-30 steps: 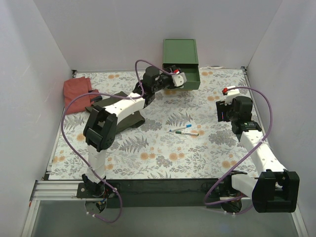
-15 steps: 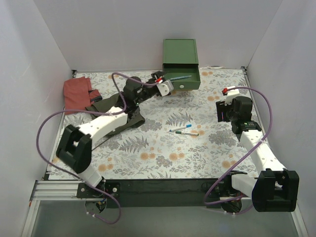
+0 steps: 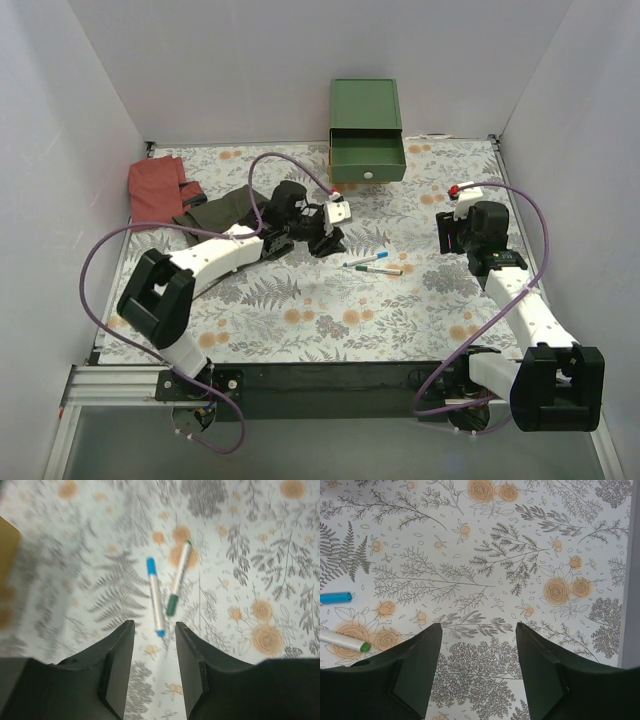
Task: Sort the stationery into containers
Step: Pick up the pen from the center of the board.
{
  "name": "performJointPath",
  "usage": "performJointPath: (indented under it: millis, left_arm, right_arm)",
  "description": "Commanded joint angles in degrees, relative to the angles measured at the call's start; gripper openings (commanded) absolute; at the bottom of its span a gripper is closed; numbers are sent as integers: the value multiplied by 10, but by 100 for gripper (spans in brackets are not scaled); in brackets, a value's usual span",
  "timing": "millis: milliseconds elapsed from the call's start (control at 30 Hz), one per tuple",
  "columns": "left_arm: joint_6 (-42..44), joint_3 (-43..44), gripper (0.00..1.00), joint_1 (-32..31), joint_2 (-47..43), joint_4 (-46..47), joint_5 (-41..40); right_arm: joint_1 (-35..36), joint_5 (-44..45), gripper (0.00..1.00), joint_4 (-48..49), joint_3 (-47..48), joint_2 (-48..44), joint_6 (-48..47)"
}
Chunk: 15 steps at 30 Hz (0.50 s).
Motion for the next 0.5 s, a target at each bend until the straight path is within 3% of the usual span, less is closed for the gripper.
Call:
performJointPath:
  millis: [0, 467]
  left_arm:
    - [-24, 32, 40, -9, 36, -73, 3]
    - [-74, 64, 41, -54, 166, 6, -69]
  right_arm:
    - [-3, -6, 69, 10, -3, -21, 1]
    - [-3, -4, 69, -1, -5, -31, -4]
